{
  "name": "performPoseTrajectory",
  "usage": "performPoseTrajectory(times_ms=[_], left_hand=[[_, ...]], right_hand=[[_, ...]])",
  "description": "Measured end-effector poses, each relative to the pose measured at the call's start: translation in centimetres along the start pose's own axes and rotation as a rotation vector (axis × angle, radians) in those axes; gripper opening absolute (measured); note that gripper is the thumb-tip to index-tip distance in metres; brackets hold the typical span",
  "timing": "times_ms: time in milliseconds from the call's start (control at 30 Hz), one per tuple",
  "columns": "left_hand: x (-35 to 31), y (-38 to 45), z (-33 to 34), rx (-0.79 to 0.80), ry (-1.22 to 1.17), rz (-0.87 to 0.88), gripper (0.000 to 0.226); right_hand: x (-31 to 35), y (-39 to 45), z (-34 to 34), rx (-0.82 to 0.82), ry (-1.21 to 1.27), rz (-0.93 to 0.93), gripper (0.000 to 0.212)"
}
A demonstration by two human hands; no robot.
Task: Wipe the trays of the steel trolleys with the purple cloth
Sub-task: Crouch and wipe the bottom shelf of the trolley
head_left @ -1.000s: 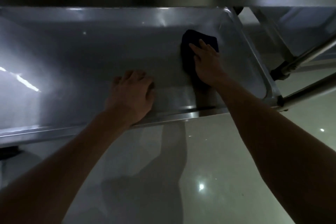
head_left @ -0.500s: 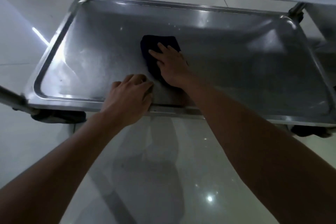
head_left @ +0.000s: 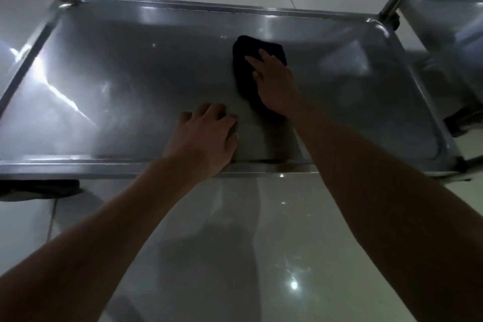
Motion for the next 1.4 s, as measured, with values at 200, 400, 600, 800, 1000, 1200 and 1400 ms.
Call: performPoseTrajectory(times_ms=[200,400,600,800,1000,1200,1400], left_hand=[[-6.2,5.6,1.1,-0.040,-0.064,0.110,0.036],[-12.9,9.5,2.5,-0.036,-0.039,0.211,0.034],[-14.1,10.2,4.1,-0.025,0.016,0.161,0.035],[-14.3,10.1,4.2,-0.045,0.010,0.177,0.036],[-14.0,7.7,4.1,-0.005,-0.019,0.268,0.048],[-12.0,1.2,2.7,0.019,-0.052,0.276,0.052],[-8.7,-4.5,0.8,0.056,0.017,0.249,0.052]], right_hand=[[-12.6,-0.1,-5.4,-0.071,-0.018,0.210,0.046],[-23.3,-3.1,-10.2,-0.133,-0.072,0.344,0.048],[-25.3,-5.5,-11.1,-0.126,-0.140,0.386,0.050],[-25.0,-9.7,-11.2,-0.061,-0.109,0.484,0.049],[-23.6,-16.8,-11.0,-0.072,-0.038,0.529,0.050],[-20.4,-21.6,-10.1,-0.100,0.008,0.577,0.046],[-11.1,-23.7,-5.8,-0.075,-0.016,0.474,0.047]])
Point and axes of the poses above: each hand's wrist, its own y-axis towards the middle knuckle, its own z-axis out of the palm, x = y × z, the point moved 2 cm from there along y, towards the middle knuckle, and after that the axes turned 10 degrees about z, right-handed, at the moved point
